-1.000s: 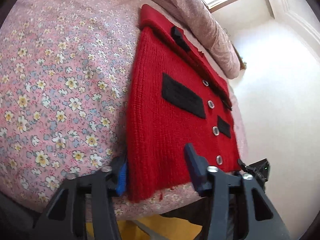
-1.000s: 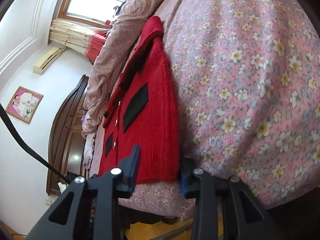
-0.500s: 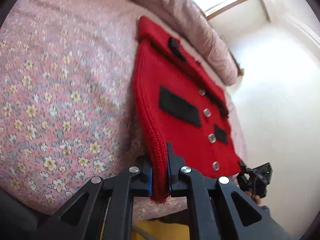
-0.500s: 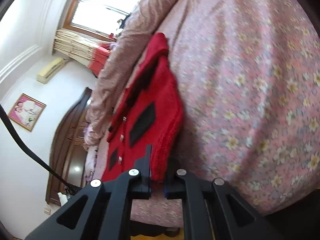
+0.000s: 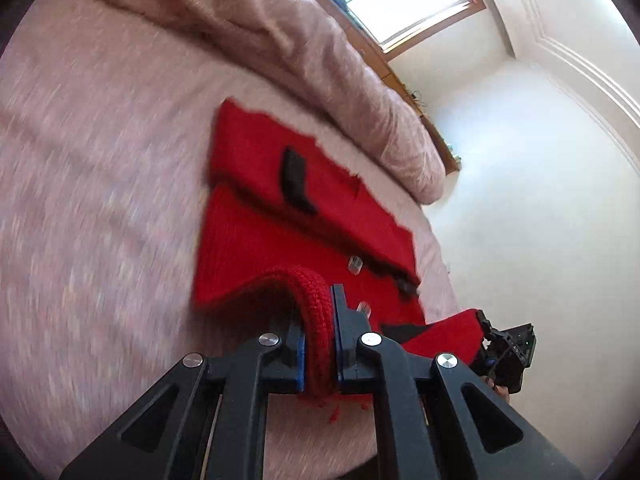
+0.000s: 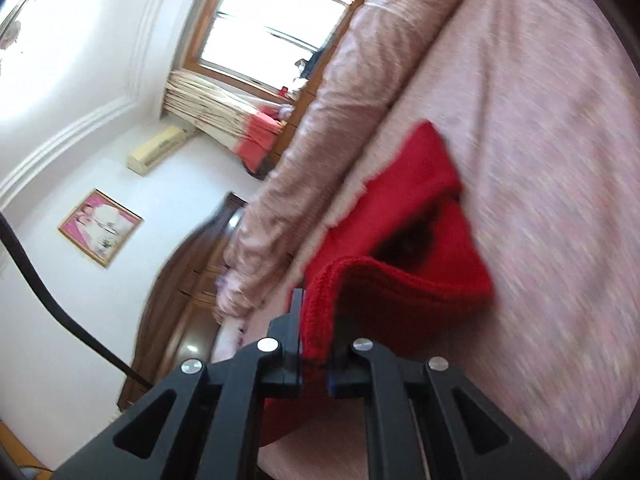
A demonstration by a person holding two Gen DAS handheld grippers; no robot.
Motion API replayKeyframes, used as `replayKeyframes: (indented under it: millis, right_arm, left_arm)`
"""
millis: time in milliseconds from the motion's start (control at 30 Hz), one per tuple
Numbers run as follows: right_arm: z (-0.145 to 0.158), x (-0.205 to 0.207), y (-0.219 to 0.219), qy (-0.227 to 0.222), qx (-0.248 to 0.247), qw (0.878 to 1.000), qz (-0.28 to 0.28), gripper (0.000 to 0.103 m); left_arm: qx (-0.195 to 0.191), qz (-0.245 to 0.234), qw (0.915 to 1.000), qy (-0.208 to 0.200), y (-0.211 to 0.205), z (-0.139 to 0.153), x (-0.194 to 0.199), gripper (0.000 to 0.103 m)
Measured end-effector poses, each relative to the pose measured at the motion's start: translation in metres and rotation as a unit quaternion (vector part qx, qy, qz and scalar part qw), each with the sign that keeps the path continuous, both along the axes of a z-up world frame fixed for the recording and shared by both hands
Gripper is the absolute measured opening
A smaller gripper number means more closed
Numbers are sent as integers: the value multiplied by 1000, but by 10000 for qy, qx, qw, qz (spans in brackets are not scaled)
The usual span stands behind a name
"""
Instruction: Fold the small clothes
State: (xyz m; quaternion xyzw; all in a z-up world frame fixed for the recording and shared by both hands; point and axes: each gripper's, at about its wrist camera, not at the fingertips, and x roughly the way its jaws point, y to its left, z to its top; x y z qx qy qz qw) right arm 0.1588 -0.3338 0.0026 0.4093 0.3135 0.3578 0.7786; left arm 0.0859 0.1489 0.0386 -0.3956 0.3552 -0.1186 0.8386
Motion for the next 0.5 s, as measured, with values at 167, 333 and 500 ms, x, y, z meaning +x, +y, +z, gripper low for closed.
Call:
replayKeyframes:
  millis: [167,333,500]
  right_arm:
    - [40,42,11,-629,-414,9971,-137,7]
    - [48,88,9,-731,-319,9962,-345,7]
    - [40,133,25,-539,-518,9964,-394,7]
  left_arm:
    - [358,145,9984,-421,18,32,52,3]
    - [486,310,9965,-600,40,40,106,3]
    - [734,242,9965,-327,32,18,150,3]
